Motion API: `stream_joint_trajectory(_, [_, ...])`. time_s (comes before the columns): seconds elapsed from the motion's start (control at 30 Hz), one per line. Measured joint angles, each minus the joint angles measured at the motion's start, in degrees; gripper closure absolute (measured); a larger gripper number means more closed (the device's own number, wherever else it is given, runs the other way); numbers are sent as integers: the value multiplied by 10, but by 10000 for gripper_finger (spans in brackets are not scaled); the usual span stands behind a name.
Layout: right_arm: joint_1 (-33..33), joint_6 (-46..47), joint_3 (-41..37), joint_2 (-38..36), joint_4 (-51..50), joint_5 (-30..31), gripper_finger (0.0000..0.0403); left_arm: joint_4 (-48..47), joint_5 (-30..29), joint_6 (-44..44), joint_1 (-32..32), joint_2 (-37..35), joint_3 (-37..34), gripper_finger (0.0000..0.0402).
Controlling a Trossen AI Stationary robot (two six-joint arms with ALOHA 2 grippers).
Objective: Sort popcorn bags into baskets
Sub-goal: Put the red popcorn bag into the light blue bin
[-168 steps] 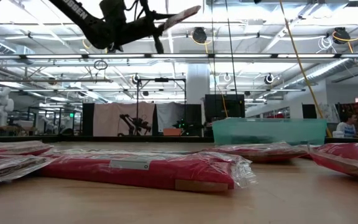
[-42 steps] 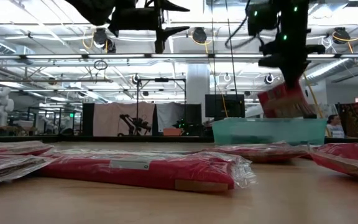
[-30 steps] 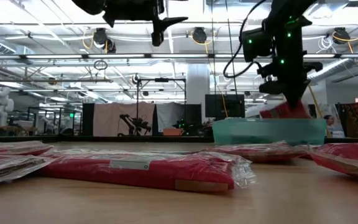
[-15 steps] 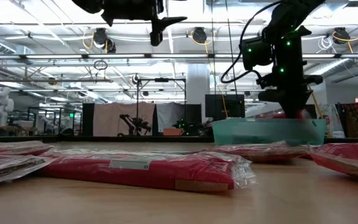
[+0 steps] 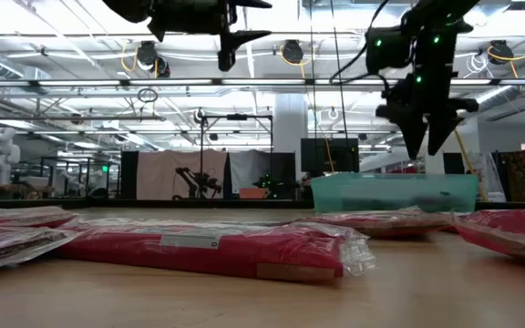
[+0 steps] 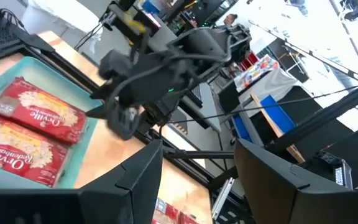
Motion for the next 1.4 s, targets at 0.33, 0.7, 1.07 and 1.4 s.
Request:
stream_joint_trajectory(0.33, [-5, 98, 0, -108, 11, -41, 201, -45, 18, 0, 12, 0, 0, 199])
stream_joint_trajectory(0.7, [-40, 87, 0, -125, 85, -83, 218, -68, 11, 22, 1, 0, 0, 199])
stream_joint_trajectory(1.07, [-164, -65, 0, 70, 141, -250, 320, -86, -13, 34, -4, 0, 0, 199])
stream_joint_trajectory(1.4, [-217, -165, 0, 159, 159, -248, 378, -138, -17, 44, -7, 1, 0, 199])
